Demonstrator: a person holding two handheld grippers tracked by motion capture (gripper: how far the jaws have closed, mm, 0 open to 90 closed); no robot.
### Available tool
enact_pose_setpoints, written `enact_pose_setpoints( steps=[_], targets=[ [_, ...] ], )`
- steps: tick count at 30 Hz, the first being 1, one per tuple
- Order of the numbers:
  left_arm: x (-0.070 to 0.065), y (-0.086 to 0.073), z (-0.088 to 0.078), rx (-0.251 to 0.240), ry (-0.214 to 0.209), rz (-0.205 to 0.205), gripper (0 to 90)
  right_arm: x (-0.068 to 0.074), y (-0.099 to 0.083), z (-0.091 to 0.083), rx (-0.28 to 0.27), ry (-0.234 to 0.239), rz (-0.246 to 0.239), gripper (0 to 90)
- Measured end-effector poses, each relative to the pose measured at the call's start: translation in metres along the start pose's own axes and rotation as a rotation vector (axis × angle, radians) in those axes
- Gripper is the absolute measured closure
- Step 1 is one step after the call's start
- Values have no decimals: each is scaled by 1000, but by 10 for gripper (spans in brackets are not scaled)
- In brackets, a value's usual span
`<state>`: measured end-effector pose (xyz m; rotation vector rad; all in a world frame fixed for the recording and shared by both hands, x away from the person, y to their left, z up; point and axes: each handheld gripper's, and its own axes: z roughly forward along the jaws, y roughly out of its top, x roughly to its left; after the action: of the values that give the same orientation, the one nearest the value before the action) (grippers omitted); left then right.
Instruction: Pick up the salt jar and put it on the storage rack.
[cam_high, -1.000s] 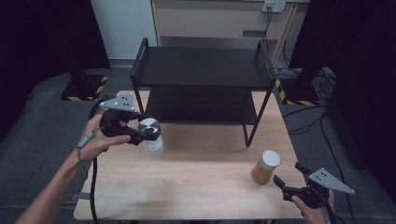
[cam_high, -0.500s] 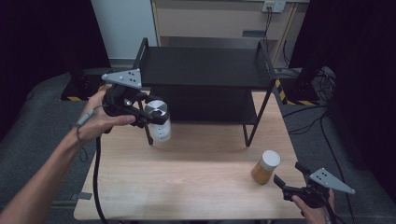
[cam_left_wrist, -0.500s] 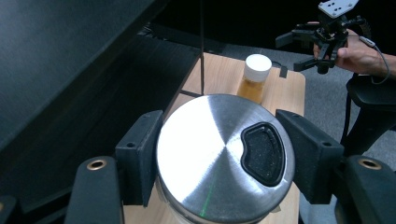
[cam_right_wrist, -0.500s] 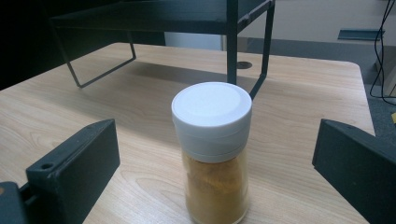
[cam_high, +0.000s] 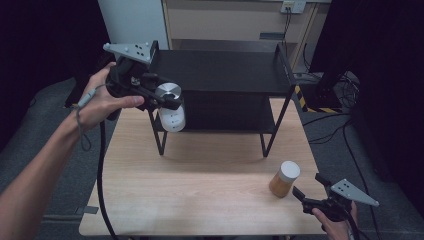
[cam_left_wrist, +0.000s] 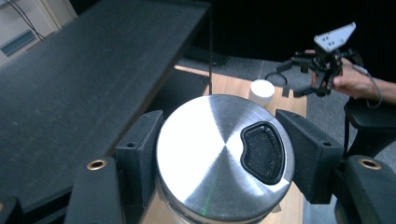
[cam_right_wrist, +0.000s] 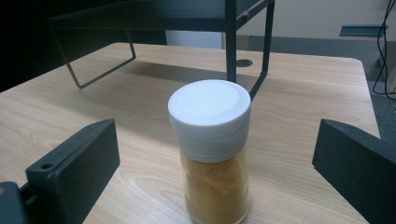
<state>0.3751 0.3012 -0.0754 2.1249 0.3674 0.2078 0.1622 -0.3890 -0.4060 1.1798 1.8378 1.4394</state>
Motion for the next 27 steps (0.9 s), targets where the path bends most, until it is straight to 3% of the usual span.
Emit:
enact_pose_setpoints(
  steps=[6, 13, 21, 27],
  targets=[
    [13, 17, -8, -20, 33, -31, 334, 0, -1, -1, 1, -3, 4, 12],
    [24, 38, -6, -15, 127, -75, 334, 0, -1, 0, 5, 2, 4, 11],
    [44, 61, 5, 30, 208, -113, 334, -1, -1, 0, -1, 9, -2, 10],
    [62, 66, 19, 20, 271, -189, 334, -2, -2, -1, -3, 5, 3, 10]
  ],
)
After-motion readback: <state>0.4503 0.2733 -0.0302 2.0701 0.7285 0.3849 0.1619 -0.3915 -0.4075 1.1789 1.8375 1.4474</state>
